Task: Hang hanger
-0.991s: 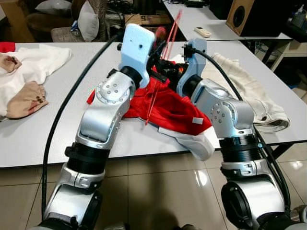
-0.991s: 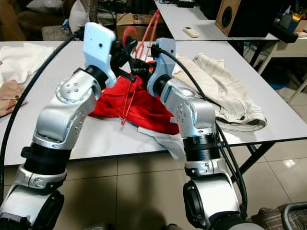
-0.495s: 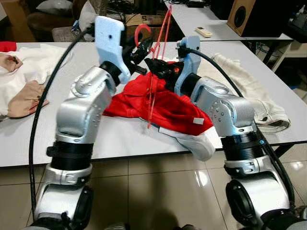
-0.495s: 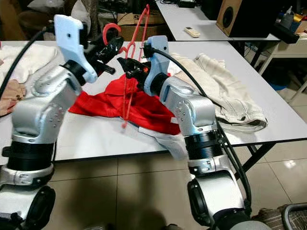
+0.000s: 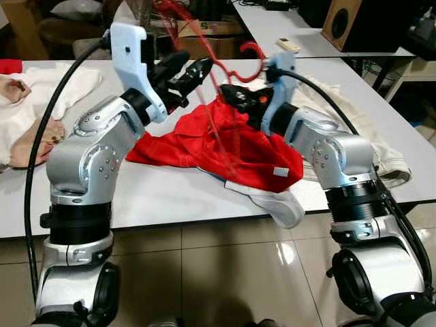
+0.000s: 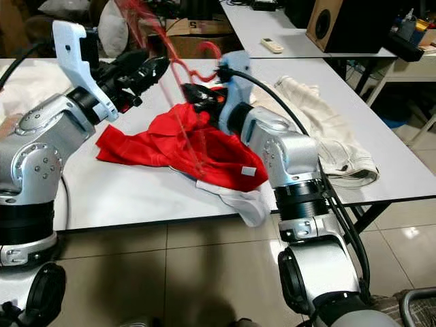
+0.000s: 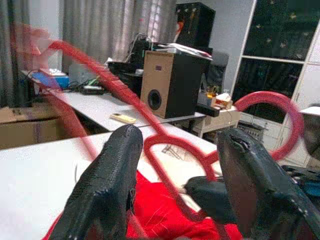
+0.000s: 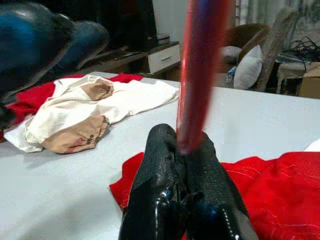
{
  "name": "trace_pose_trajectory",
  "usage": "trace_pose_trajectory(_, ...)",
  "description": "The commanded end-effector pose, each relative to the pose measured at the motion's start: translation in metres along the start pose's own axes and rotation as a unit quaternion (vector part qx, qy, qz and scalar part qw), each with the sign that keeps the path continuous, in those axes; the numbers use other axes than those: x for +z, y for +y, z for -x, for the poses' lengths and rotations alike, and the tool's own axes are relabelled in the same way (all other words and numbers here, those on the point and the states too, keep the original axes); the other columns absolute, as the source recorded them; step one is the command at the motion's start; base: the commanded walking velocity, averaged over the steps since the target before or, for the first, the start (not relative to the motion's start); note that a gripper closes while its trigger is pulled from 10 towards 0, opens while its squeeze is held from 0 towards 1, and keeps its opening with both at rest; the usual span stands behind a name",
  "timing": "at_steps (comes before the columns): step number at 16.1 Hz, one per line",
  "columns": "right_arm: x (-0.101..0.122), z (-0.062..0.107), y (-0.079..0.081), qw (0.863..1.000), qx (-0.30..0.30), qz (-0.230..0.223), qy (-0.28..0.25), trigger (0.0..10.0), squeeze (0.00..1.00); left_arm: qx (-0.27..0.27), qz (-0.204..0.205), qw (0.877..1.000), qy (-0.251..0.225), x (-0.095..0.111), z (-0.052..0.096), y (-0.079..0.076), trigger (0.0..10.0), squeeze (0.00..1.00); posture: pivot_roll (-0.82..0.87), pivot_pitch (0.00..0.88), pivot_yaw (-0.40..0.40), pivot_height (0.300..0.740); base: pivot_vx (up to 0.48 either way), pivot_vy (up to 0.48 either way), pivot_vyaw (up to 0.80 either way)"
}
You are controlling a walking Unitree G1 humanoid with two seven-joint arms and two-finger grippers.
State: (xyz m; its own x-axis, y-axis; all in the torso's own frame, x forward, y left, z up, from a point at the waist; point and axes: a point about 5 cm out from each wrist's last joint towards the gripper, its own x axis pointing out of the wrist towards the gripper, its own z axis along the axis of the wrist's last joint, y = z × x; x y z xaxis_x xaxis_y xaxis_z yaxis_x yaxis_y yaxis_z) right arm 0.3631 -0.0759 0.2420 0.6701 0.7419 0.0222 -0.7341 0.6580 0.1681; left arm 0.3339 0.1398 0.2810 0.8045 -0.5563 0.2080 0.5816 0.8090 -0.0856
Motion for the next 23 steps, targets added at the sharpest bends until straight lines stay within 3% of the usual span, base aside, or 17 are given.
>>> trace_pose_trajectory(1, 0.01, 0.002, 0.004, 0.999, 0.031, 0.019, -0.009, 0.0, 0.0, 0.026, -0.006, 0.999, -0.03, 0.007, 0.006, 0.018, 10.0, 0.0, -0.04, 0.0, -0.019, 0.74, 0.0, 0.0, 0.0)
trace_pose_trajectory(3, 0.011, 0.008, 0.004, 0.998, 0.061, 0.034, 0.001, 0.0, 0.0, 0.027, -0.016, 0.997, -0.07, 0.019, 0.013, 0.03, 10.0, 0.0, -0.04, 0.0, -0.01, 0.74, 0.0, 0.0, 0.0)
trace_pose_trajectory(5, 0.012, 0.022, -0.006, 0.992, 0.088, 0.087, 0.038, 0.0, 0.0, -0.02, -0.098, 0.992, -0.082, 0.044, 0.024, 0.035, 10.0, 0.0, -0.03, 0.0, -0.007, 0.74, 0.0, 0.0, 0.0)
trace_pose_trajectory(6, 0.014, 0.025, -0.009, 0.988, 0.093, 0.111, 0.049, 0.0, 0.0, -0.052, -0.125, 0.987, -0.082, 0.051, 0.027, 0.032, 10.0, 0.0, -0.03, 0.0, -0.006, 0.74, 0.0, 0.0, 0.0)
trace_pose_trajectory(8, 0.021, 0.031, -0.018, 0.979, 0.098, 0.164, 0.072, 0.0, 0.0, -0.153, -0.199, 0.967, -0.051, 0.064, 0.035, 0.017, 10.0, 0.0, -0.02, 0.0, -0.011, 0.74, 0.0, 0.0, 0.0)
trace_pose_trajectory(10, 0.022, 0.033, -0.016, 0.968, 0.123, 0.2, 0.086, 0.0, 0.0, -0.21, -0.232, 0.95, -0.017, 0.063, 0.036, 0.007, 10.0, 0.0, -0.02, 0.0, -0.015, 0.74, 0.0, 0.0, 0.0)
trace_pose_trajectory(12, 0.02, 0.038, -0.002, 0.928, 0.21, 0.282, 0.123, 0.0, 0.0, -0.319, -0.277, 0.903, 0.075, 0.049, 0.031, -0.009, 10.0, 0.0, -0.01, 0.0, -0.014, 0.74, 0.0, 0.0, 0.0)
trace_pose_trajectory(16, 0.02, 0.037, 0.004, 0.893, 0.234, 0.349, 0.163, 0.0, 0.0, -0.36, -0.332, 0.861, 0.137, 0.032, 0.012, -0.008, 10.0, 0.0, -0.02, 0.0, 0.0, 0.74, 0.0, 0.0, 0.0)
trace_pose_trajectory(18, 0.026, 0.035, 0.009, 0.878, 0.245, 0.378, 0.164, 0.0, 0.0, -0.416, -0.338, 0.821, 0.198, 0.017, 0.007, -0.013, 10.0, 0.0, -0.03, 0.0, 0.018, 0.74, 0.0, 0.0, 0.0)
trace_pose_trajectory(19, 0.028, 0.034, 0.01, 0.877, 0.245, 0.381, 0.163, 0.0, 0.0, -0.421, -0.34, 0.813, 0.214, 0.014, 0.008, -0.012, 9.6, 0.0, -0.04, 0.0, 0.024, 0.74, 0.0, 0.0, 0.0)
trace_pose_trajectory(20, 0.03, 0.034, 0.01, 0.875, 0.245, 0.386, 0.162, 0.0, 0.0, -0.411, -0.353, 0.809, 0.228, 0.012, 0.005, -0.008, 2.8, 0.0, -0.04, 0.0, 0.026, 0.74, 0.0, 0.0, 0.0)
trace_pose_trajectory(21, 0.031, 0.034, 0.01, 0.874, 0.245, 0.387, 0.162, 0.0, 0.0, -0.406, -0.358, 0.809, 0.229, 0.011, 0.003, -0.006, 2.8, 0.0, -0.04, 0.0, 0.026, 0.74, 0.0, 0.0, 0.0)
trace_pose_trajectory(22, 0.032, 0.035, 0.01, 0.873, 0.246, 0.389, 0.163, 0.0, 0.0, -0.403, -0.363, 0.808, 0.23, 0.011, 0.001, -0.005, 0.0, 0.0, -0.04, 0.0, 0.027, 0.74, 0.0, 0.0, 0.0)
trace_pose_trajectory(23, 0.032, 0.035, 0.01, 0.871, 0.247, 0.391, 0.163, 0.0, 0.0, -0.408, -0.362, 0.805, 0.232, 0.01, 0.0, -0.005, 0.0, 0.0, -0.04, 0.0, 0.028, 0.74, 0.0, 0.0, 0.0)
